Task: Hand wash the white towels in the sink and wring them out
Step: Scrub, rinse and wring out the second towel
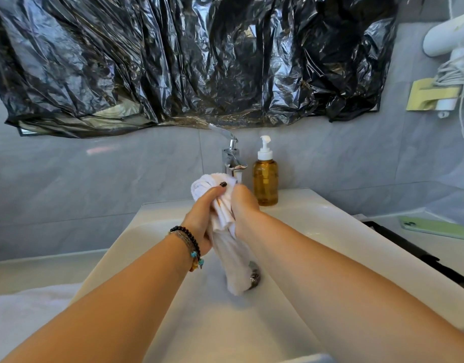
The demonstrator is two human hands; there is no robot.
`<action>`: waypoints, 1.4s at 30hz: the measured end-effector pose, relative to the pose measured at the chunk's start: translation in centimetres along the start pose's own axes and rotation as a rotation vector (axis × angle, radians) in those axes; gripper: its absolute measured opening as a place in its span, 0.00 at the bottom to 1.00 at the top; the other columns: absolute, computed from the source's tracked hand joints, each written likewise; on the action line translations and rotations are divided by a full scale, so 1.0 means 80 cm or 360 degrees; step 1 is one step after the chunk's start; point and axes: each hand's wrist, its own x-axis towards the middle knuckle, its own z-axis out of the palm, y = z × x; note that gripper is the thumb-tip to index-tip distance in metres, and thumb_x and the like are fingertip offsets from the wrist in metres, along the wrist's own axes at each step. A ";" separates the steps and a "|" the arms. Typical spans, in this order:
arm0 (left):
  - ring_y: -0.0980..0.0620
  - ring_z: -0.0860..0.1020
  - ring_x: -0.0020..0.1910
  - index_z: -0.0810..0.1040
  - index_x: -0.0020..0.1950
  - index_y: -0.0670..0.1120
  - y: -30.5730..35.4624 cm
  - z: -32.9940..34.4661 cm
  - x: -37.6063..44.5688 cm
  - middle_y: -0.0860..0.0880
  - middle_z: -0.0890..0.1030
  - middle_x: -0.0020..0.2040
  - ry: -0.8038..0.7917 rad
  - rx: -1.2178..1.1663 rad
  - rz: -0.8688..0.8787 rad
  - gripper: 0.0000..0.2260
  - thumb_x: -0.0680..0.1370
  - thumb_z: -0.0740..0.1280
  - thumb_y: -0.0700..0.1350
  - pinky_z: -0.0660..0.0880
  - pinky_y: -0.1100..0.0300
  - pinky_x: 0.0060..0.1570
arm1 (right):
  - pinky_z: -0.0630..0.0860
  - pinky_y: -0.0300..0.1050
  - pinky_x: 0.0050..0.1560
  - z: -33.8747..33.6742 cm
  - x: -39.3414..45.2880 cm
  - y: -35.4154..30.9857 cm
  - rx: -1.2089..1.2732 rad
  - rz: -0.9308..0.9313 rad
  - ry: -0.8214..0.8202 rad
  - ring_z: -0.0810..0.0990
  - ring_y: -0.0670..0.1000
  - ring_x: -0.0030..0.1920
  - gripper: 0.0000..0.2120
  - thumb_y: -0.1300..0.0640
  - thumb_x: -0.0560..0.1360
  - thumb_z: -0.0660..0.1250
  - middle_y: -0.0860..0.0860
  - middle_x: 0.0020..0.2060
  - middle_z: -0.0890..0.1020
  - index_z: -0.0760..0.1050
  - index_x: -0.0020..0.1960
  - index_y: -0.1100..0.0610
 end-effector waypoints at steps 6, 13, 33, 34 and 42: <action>0.46 0.83 0.41 0.82 0.57 0.43 -0.009 0.014 -0.008 0.43 0.85 0.46 -0.0260 0.0096 -0.0137 0.19 0.73 0.72 0.55 0.81 0.55 0.46 | 0.72 0.43 0.34 -0.042 -0.005 -0.014 -0.0214 -0.0141 -0.0008 0.73 0.51 0.34 0.09 0.60 0.79 0.58 0.52 0.36 0.73 0.68 0.40 0.55; 0.42 0.83 0.47 0.81 0.59 0.39 -0.021 0.030 0.005 0.38 0.84 0.52 -0.0274 0.0186 0.0038 0.32 0.58 0.77 0.49 0.80 0.51 0.52 | 0.79 0.53 0.45 -0.111 -0.032 -0.094 -0.0925 -0.0910 0.0411 0.81 0.56 0.39 0.11 0.61 0.75 0.62 0.58 0.38 0.84 0.80 0.38 0.61; 0.44 0.82 0.39 0.83 0.51 0.40 -0.017 0.021 -0.007 0.39 0.83 0.45 -0.0340 0.0277 0.0004 0.19 0.68 0.73 0.52 0.80 0.56 0.45 | 0.70 0.37 0.56 0.005 -0.011 -0.128 -0.1914 -0.1523 -0.0446 0.76 0.51 0.63 0.20 0.65 0.80 0.55 0.50 0.67 0.75 0.74 0.68 0.54; 0.44 0.82 0.38 0.82 0.50 0.39 -0.015 0.017 -0.009 0.39 0.83 0.44 -0.0357 0.0297 -0.0004 0.17 0.70 0.72 0.51 0.80 0.57 0.42 | 0.71 0.37 0.56 -0.003 -0.017 -0.128 -0.1932 -0.1541 -0.0474 0.76 0.50 0.63 0.23 0.68 0.78 0.55 0.49 0.67 0.75 0.73 0.69 0.54; 0.45 0.81 0.37 0.82 0.49 0.41 0.020 -0.008 -0.035 0.41 0.83 0.39 -0.0677 0.0409 -0.0047 0.16 0.64 0.74 0.47 0.78 0.56 0.44 | 0.74 0.54 0.63 -0.135 -0.069 -0.103 -0.2723 -0.2557 -0.0646 0.65 0.53 0.72 0.37 0.62 0.67 0.62 0.53 0.73 0.66 0.61 0.76 0.54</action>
